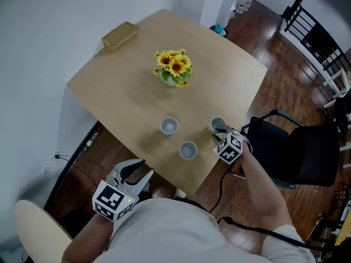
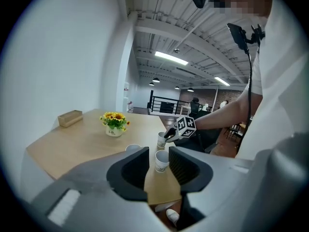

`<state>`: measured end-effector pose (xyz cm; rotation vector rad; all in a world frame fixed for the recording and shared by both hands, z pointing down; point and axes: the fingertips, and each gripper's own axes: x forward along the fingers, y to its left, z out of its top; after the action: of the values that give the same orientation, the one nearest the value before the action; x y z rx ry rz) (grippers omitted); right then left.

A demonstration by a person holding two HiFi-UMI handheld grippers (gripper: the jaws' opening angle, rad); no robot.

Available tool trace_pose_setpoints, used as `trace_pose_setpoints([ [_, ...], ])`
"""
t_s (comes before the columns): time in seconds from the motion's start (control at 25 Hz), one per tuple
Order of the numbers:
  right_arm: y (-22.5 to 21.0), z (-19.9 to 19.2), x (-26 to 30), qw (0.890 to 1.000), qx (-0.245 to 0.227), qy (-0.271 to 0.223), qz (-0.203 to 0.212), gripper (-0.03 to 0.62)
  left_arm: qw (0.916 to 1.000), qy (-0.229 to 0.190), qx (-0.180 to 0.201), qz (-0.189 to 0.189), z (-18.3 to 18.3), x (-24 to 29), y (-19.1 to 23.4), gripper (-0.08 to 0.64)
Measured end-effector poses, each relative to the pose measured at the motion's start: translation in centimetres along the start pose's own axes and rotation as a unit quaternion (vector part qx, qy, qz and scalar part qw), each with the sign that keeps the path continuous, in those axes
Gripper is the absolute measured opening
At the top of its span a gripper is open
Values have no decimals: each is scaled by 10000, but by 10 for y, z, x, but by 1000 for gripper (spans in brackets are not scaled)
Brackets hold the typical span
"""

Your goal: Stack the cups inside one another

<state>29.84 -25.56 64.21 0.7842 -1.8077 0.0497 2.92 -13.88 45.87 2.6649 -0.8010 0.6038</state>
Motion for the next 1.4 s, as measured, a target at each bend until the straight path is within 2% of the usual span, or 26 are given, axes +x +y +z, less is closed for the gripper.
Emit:
trace_pose_setpoints([
  [0.08,1,-1,4,9999,-6,107,49,78,10000,14,-39,27,-4,-3,7,138],
  [0.12,0,-1,5,9999,11,129,46,45,10000,10,-55,36,-5,-4,10,138],
  [0.2,-1,-1,1,9999,72,127,43,26,10000,-9,-85,33,-7,-7,13,138],
  [0.36,0,4,-16,9996,262,20,78,26,10000,-38,-68,-45,-8,-11,15,137],
  [0.56,7,14,-51,9996,274,-67,51,25,9997,-132,28,-193,-3,-11,16,137],
  [0.92,45,64,-117,9992,153,-350,139,25,9980,-252,209,-542,-1,-16,15,132],
  [1.24,91,117,-129,9970,17,-591,501,25,9962,-255,276,-786,-6,-23,22,130],
  [1.4,109,123,-116,9968,-30,-495,625,25,9958,-251,310,-819,-8,-30,28,130],
])
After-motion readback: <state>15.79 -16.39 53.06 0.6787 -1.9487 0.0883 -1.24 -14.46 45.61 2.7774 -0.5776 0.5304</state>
